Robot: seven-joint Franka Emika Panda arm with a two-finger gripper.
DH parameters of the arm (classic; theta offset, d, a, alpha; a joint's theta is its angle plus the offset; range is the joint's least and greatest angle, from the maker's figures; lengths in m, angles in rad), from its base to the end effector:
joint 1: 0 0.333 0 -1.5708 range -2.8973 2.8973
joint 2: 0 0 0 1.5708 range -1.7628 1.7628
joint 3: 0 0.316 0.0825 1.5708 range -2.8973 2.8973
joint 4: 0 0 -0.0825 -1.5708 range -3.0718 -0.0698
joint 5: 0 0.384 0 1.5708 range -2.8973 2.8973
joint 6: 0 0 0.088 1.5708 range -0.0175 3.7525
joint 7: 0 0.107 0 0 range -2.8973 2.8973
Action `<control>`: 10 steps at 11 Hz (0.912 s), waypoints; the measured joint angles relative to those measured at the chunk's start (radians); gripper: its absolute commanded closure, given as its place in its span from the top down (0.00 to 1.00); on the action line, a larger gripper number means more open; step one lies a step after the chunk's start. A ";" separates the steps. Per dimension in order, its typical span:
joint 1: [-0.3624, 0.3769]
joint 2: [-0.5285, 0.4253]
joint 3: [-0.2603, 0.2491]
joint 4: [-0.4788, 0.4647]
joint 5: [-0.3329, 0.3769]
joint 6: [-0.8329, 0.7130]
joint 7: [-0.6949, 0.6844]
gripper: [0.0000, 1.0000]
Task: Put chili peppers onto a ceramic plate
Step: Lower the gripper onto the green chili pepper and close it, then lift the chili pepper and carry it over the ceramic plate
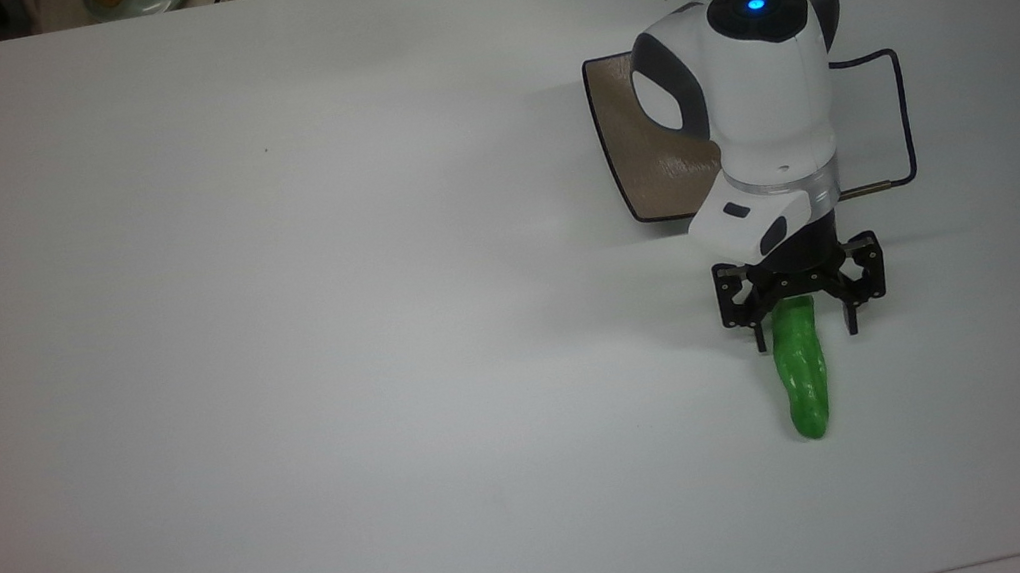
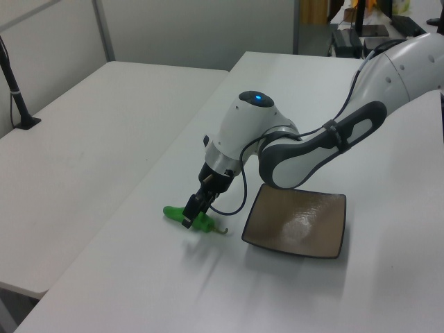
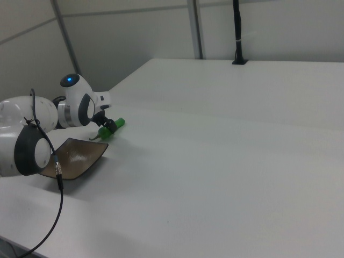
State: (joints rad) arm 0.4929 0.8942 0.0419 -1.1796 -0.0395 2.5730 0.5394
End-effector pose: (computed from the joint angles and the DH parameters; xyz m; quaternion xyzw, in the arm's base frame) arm 0.6962 0.3997 0.3023 -0.9689 0.0004 -0.2128 0.1261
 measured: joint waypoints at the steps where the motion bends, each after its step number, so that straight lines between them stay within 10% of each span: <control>1: 0.000 0.000 0.000 0.001 -0.001 0.000 0.000 0.42; 5: 0.000 0.000 0.000 0.004 -0.017 0.000 0.000 0.00; 10: 0.000 0.000 0.000 0.011 -0.023 0.000 0.000 0.00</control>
State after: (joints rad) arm 0.4929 0.8940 0.0418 -1.1681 -0.0621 2.5735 0.5393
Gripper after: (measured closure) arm 0.595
